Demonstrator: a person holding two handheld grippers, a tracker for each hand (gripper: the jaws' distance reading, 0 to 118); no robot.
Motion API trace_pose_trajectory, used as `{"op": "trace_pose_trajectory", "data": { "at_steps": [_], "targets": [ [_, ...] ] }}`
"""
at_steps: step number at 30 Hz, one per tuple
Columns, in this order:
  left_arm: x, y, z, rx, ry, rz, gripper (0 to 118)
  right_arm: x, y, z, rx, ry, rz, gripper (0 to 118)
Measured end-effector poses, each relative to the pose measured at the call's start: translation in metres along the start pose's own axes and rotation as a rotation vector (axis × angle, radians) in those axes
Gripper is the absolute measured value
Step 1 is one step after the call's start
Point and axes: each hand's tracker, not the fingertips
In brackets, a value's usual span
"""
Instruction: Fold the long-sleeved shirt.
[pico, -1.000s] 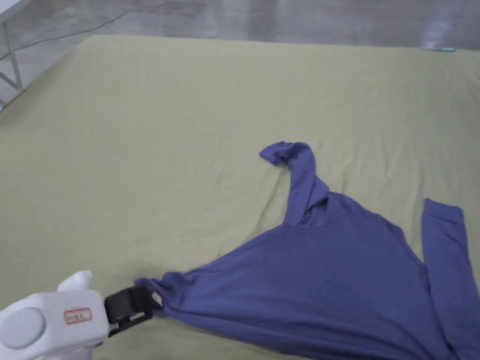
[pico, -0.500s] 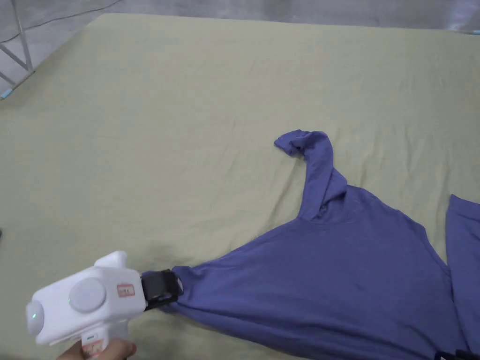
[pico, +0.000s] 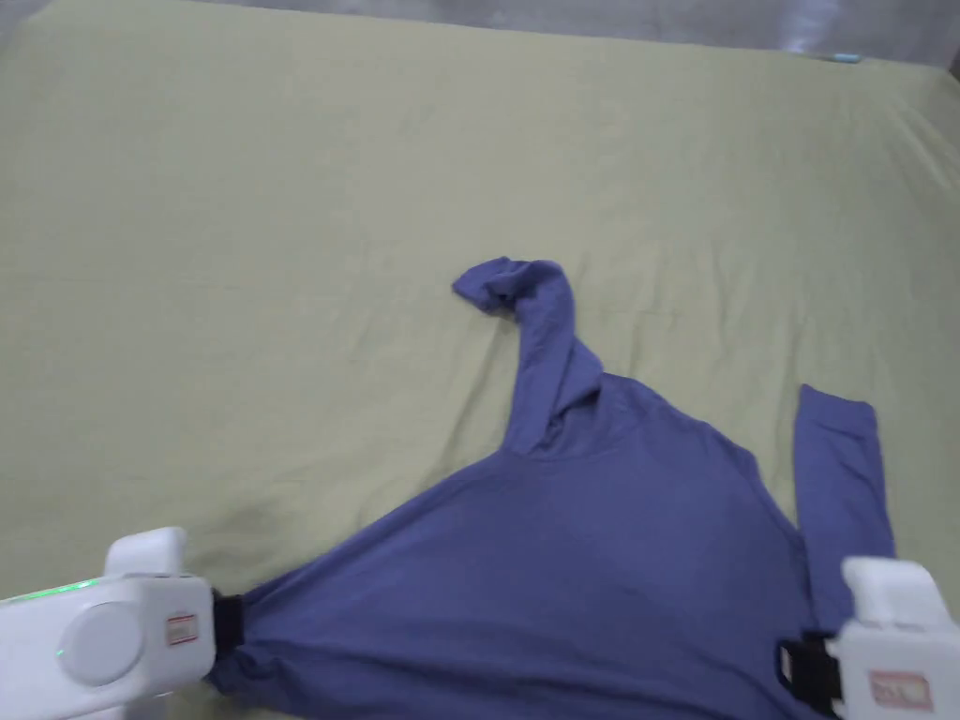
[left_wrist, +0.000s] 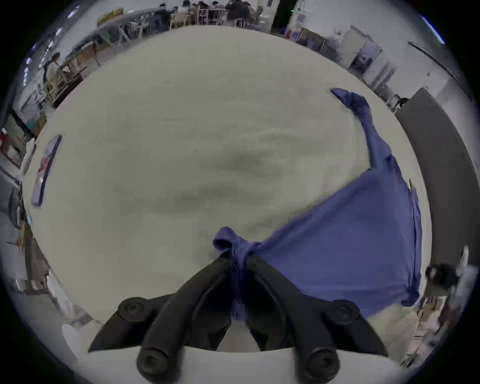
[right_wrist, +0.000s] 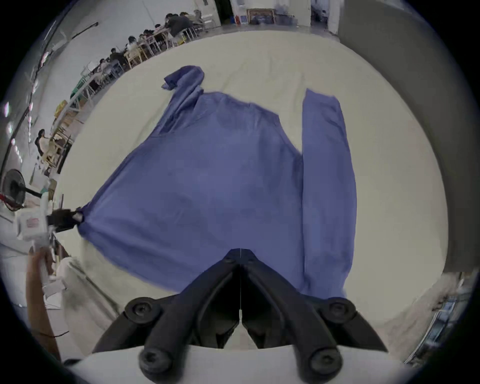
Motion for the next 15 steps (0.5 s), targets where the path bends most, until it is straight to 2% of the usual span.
{"op": "trace_pose_trajectory", "data": {
  "at_steps": [3,4,5,7,8,9,10,12,15],
  "targets": [
    [-0.002,0.004,0.010,0.042,-0.002,-0.025,5,-0.003,0.069,-0.015,0.092,0.056,0.034,3],
    [-0.007,0.005,0.013,0.040,-0.049,0.018,5,-0.003,0.092,-0.022,0.119,0.072,0.040,17],
    [-0.009,0.004,0.016,0.039,-0.095,0.070,5,-0.005,0.119,-0.034,0.135,0.103,0.052,55],
    [-0.014,0.004,0.021,0.031,-0.129,0.100,5,-0.008,0.167,-0.065,0.106,0.104,0.067,93],
    [-0.016,0.004,0.023,0.040,-0.125,0.099,5,-0.011,0.188,-0.087,0.026,0.077,0.067,109],
    [-0.020,0.003,0.024,0.043,-0.126,0.099,5,-0.012,0.199,-0.102,0.091,0.061,0.036,115],
    [-0.021,0.002,0.025,0.043,-0.130,0.104,5,-0.013,0.214,-0.119,0.040,0.048,0.032,111],
    [-0.024,0.000,0.025,0.039,-0.156,0.136,5,-0.013,0.235,-0.142,-0.081,0.029,0.017,114],
    [-0.024,-0.002,0.022,0.032,-0.158,0.142,5,-0.025,0.233,-0.165,-0.172,-0.028,0.046,113]
  ]
}}
